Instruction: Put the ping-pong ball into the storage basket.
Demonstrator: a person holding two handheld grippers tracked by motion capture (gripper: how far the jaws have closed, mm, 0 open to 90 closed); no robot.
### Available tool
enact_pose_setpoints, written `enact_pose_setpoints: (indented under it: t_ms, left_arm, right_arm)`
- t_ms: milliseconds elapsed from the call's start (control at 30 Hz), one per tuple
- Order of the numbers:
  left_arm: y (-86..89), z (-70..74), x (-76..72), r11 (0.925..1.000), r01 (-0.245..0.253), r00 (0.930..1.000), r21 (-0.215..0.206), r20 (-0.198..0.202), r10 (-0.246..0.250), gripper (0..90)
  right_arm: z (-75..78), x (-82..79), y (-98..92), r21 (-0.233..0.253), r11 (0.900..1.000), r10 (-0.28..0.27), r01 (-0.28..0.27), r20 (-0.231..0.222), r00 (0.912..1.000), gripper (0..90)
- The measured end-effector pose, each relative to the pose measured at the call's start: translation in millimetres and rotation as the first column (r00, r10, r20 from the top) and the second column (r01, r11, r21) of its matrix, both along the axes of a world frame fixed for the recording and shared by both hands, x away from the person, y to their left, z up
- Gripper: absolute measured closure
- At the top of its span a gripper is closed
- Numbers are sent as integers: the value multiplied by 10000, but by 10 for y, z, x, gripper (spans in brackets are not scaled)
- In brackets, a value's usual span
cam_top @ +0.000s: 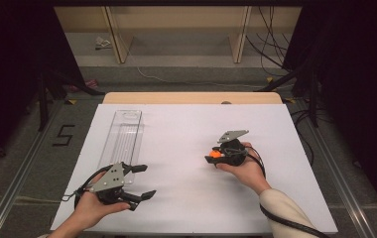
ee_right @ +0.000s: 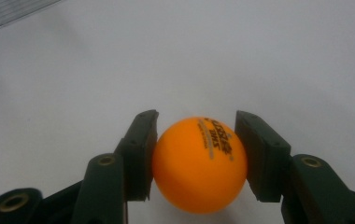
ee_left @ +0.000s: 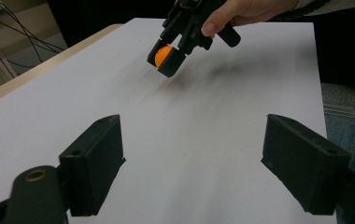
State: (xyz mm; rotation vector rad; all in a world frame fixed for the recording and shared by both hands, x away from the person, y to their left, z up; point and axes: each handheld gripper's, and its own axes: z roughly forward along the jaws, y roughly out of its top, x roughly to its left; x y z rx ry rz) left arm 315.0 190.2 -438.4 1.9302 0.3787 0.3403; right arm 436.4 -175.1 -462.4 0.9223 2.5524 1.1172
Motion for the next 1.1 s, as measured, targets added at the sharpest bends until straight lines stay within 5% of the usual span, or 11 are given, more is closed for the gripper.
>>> enact_pose_setpoints:
  t_ms: [1100]
  left_arm:
    - [-1, -2, 3, 10000, 19, 10000, 6, 11, -19, 202]
  right_arm:
    - [124, 40, 68, 383, 9992, 113, -126, 347, 9993, 512]
